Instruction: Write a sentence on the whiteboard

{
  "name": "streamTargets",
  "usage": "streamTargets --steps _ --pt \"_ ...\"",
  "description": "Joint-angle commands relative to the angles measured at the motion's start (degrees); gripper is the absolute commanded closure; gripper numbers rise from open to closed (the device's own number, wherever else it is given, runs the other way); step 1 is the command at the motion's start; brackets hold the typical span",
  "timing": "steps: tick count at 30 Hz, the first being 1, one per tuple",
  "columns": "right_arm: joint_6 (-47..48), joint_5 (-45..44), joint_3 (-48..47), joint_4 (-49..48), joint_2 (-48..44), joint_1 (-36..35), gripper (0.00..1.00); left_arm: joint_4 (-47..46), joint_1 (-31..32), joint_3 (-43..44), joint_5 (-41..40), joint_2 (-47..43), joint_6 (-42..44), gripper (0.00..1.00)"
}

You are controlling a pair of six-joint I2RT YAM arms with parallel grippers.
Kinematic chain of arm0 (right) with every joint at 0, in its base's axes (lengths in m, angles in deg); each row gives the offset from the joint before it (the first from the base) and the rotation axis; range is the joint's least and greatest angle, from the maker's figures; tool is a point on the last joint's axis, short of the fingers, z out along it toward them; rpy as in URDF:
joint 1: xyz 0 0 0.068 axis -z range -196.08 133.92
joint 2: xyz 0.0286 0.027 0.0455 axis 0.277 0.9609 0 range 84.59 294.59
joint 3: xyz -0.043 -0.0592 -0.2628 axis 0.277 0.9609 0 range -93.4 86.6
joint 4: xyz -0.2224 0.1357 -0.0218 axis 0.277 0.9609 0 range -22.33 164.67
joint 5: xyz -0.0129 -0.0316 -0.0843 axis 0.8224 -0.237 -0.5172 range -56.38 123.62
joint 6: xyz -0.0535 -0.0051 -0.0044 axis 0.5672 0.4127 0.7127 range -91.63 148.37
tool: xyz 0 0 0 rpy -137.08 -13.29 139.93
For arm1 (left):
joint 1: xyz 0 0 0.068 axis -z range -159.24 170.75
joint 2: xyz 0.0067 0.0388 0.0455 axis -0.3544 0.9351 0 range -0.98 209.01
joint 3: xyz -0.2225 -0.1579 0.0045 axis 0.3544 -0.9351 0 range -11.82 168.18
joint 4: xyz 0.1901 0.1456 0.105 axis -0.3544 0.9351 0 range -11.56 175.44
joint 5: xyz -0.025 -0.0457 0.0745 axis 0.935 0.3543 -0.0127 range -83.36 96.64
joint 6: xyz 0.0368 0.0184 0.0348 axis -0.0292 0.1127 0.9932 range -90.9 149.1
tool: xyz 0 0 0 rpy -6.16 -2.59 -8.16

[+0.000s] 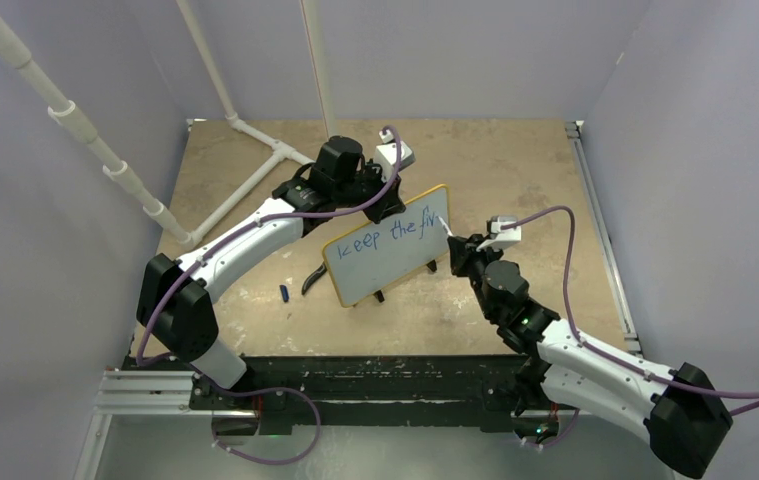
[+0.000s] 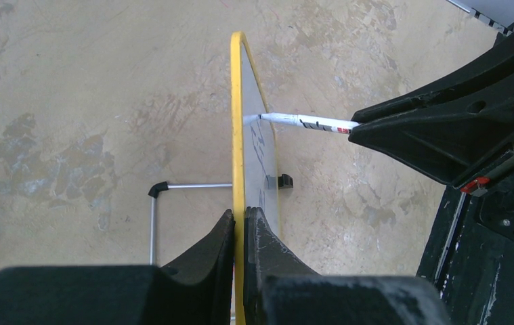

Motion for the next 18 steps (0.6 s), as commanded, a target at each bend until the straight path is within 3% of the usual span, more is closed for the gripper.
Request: streamTargets --steps 1,18 --pt "0.14 -2.68 -0.87 -2.14 -0.25 0.05 1.0 -0.83 0.36 -0.04 1.45 -0.06 1.01 1.0" --pt "2.82 -1.24 -1.13 -4.69 -1.24 0.0 1.0 -0.82 0.36 -0.06 1.52 -0.14 0.94 1.0"
